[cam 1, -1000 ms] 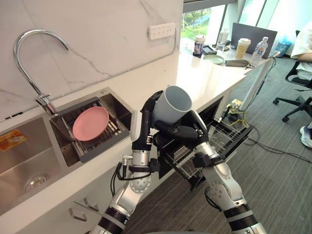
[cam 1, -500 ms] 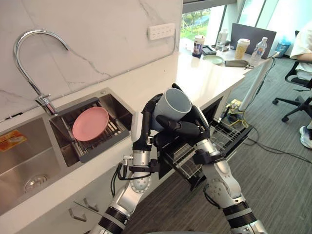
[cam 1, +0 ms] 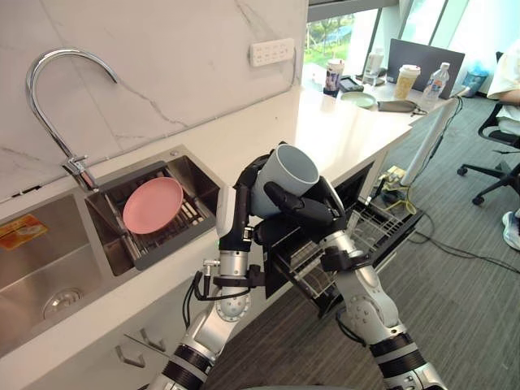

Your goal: Walk over to the sink, pick up the cup, carry it to the dishwasher, place the cup inside the dishwasher, then close the dishwasher door

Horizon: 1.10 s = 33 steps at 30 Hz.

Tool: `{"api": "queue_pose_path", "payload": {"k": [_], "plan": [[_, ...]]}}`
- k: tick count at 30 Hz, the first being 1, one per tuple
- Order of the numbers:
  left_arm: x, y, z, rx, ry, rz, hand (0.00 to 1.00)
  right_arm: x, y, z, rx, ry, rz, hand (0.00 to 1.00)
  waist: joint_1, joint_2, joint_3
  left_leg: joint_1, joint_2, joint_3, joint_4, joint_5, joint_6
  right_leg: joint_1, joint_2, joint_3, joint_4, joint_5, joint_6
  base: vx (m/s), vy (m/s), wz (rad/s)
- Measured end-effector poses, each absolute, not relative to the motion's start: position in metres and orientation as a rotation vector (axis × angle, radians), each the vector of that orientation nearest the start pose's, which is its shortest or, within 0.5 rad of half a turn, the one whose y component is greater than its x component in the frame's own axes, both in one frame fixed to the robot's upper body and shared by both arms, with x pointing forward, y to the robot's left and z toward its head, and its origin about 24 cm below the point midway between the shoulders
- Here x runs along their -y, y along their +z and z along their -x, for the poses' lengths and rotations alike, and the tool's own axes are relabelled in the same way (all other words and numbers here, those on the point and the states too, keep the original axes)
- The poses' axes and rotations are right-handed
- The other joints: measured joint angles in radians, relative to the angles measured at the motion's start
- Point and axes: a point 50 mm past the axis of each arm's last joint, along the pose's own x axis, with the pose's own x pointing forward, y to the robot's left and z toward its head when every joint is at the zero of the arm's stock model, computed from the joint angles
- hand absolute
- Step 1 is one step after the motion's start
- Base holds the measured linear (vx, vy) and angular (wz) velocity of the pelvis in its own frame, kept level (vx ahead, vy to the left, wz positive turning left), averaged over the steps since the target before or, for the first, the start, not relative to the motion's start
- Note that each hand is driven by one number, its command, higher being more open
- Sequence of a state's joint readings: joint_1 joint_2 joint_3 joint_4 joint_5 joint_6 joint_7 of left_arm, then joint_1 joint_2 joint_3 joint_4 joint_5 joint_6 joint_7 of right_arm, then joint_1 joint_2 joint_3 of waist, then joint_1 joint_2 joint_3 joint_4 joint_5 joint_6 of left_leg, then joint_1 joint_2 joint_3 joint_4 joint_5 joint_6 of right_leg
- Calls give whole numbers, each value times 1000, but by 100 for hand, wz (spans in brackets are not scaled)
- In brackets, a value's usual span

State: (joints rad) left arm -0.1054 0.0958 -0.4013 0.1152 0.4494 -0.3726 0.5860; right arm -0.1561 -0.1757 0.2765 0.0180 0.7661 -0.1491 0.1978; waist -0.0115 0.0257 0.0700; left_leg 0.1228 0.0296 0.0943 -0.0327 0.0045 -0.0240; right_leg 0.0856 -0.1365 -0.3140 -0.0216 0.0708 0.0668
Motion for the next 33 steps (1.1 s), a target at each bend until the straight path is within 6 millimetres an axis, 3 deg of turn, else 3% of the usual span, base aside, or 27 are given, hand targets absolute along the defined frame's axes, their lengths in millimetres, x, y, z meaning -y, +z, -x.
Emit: {"api": "queue_pose_path", "payload": {"k": [14,16,20,23,33], "plan": [[-69,75,-243,543,59,-328,100,97,89,-267,270,309,-593,0,-3,7,4,0,0,1,0,0,0,0,0,1,0,0,0,0,0,0],[-67,69,-241,524,55,-340,100,103,95,-268,328,228,-638,0,-2,12,7,0,0,1,0,0,0,0,0,1,0,0,0,0,0,0],[-76,47,-235,427,110,-407,100,136,112,-268,508,28,-710,0,-4,15,9,1,0,2,0,0,0,0,0,2,0,0,1,0,0,0],[-85,46,-235,418,186,-408,100,153,119,-265,592,-54,-716,0,-7,16,9,2,1,4,0,-1,0,0,1,5,0,0,0,0,0,-2],[-102,56,-240,424,382,-340,100,158,114,-261,576,-142,-742,0,-5,16,10,4,5,7,-1,-2,-1,0,5,7,1,-1,0,0,0,0]]}}
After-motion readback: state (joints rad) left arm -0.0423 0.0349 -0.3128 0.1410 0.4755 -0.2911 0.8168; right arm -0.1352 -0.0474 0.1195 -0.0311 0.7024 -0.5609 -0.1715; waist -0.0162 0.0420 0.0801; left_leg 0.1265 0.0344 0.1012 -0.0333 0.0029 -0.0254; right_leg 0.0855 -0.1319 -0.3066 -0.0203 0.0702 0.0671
